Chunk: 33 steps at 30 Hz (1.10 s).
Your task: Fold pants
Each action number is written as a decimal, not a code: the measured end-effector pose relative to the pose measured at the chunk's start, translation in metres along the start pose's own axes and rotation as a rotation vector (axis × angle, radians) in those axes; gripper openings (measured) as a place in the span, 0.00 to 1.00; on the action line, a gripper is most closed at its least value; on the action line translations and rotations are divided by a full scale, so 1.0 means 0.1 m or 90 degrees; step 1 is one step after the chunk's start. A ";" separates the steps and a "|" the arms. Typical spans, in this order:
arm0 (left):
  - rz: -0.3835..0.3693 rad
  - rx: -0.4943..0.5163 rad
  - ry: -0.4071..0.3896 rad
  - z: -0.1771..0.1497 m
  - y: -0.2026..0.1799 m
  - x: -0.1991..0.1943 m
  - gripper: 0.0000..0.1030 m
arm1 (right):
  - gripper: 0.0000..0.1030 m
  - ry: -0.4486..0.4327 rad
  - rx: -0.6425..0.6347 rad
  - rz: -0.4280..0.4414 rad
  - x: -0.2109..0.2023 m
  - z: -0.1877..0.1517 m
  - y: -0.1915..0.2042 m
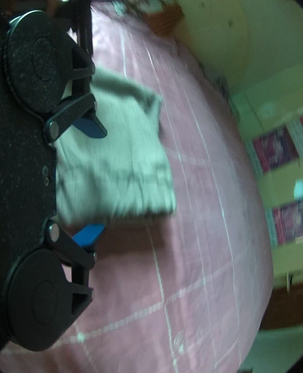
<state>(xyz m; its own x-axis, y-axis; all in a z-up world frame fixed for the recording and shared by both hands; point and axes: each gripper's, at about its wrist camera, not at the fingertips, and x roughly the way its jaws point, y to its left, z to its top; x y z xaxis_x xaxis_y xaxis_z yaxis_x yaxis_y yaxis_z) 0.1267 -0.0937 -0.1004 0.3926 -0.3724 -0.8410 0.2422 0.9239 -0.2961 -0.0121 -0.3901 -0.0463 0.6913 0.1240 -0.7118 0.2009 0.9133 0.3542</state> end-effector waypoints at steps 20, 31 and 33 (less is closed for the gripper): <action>-0.081 -0.060 0.004 0.12 0.03 0.20 0.39 | 0.52 0.124 0.213 0.196 0.76 -0.08 -0.50; -0.040 0.006 -0.083 0.07 -0.34 -0.36 0.21 | 0.46 0.057 0.178 0.216 0.34 0.01 -0.21; -0.049 0.006 -0.099 0.10 -0.38 -0.48 0.21 | 0.46 0.046 0.174 0.233 0.24 0.06 -0.14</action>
<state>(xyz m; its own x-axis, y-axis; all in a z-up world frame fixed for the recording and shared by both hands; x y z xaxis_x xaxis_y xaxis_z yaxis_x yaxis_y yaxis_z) 0.1076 -0.1121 -0.0438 0.5051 -0.4514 -0.7356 0.2847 0.8917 -0.3518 0.0057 -0.4024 -0.0650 0.7024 0.4552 -0.5472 0.1347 0.6699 0.7302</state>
